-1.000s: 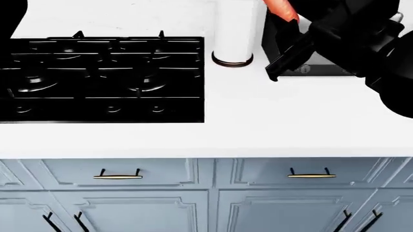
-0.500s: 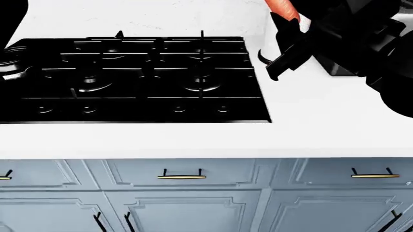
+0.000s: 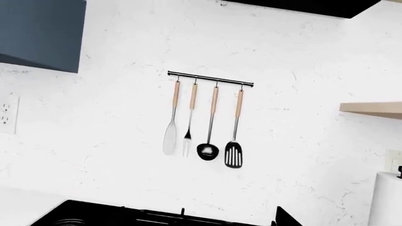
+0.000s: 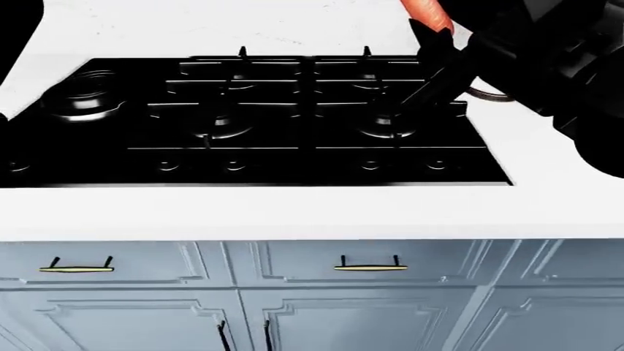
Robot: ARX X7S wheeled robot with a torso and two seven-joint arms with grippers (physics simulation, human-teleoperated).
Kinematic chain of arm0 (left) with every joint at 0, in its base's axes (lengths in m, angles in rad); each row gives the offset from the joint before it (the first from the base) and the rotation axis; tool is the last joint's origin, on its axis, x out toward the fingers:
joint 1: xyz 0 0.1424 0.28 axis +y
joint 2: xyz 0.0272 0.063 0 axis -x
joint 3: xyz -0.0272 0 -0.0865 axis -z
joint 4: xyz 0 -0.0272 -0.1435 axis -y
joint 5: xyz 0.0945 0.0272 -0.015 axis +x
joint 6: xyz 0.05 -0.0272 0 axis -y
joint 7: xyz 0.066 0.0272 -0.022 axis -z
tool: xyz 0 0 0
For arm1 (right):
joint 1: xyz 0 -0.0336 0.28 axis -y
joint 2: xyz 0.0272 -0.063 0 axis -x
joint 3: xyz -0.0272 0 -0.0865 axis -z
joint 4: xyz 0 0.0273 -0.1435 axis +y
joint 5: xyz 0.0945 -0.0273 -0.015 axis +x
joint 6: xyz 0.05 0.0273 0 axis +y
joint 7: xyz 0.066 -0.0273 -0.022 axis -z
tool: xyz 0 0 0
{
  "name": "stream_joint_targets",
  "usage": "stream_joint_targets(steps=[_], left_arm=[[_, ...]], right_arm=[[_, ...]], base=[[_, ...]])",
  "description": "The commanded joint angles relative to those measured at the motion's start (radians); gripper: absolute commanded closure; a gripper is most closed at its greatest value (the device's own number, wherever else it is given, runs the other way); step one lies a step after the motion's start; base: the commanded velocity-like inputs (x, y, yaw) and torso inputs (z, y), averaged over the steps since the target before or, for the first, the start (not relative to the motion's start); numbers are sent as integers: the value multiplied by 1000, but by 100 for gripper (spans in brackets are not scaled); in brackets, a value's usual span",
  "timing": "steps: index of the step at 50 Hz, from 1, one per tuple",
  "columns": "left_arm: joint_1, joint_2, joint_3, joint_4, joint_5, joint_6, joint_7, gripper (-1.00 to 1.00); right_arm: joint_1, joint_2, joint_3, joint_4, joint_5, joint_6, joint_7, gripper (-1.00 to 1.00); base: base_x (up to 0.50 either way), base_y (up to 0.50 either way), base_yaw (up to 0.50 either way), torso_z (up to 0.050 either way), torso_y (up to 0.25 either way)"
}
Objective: Place the two vegetables and bowl onto the tray for setting up a vegetable dip station.
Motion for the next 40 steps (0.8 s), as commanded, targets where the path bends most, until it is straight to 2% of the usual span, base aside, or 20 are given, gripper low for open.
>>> stream_joint_targets(steps=[1, 40], left_arm=[[4, 2, -2, 1, 2, -2, 0, -100], [13, 5, -12, 3, 2, -5, -3, -100]], right_arm=[[1, 1, 5, 0, -12, 2, -8, 100], [-4, -3, 14, 1, -18, 6, 4, 100]], base=[[3, 500, 0, 0, 0], [3, 500, 0, 0, 0]])
